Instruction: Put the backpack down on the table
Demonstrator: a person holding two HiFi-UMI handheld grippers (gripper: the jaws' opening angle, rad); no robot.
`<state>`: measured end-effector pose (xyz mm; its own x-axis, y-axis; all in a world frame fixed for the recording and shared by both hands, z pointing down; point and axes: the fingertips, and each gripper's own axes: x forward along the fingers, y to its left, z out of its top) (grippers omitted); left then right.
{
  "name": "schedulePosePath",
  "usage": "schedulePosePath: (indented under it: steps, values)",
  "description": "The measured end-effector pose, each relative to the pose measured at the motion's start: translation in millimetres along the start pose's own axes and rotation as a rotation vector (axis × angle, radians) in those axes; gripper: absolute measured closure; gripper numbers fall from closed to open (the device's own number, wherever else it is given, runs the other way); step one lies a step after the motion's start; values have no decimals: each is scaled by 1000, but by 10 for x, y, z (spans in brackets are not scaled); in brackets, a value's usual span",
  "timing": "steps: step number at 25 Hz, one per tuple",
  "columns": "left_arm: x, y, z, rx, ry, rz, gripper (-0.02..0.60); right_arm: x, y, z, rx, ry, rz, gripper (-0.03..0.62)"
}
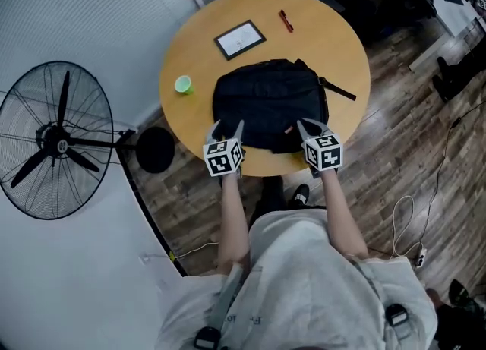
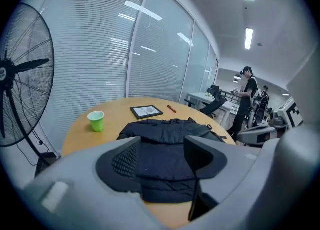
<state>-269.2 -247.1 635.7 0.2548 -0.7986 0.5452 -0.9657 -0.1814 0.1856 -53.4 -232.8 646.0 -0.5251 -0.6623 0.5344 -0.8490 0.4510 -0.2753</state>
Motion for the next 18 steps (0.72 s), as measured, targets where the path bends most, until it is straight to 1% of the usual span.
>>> schedulePosePath:
  steps: [3, 6, 10, 14, 18]
  values:
    - [-119, -180, 44, -18, -47, -13, 307, -117, -16, -37, -4, -11, 2, 594]
    - [-192, -326, 35, -18, -63, -20, 307, -200, -41, -42, -9, -20, 4, 594]
    - [-260, -505, -118, -23, -55, -34, 308, -295, -66, -62, -10, -28, 9, 594]
    - [-306, -677, -277, -7, -30, -58, 311, -376, -86, -87, -20, -34, 17, 595]
    - [-356, -801, -274, 18, -44, -75, 339, -411, -111, -109, -46, -28, 27, 594]
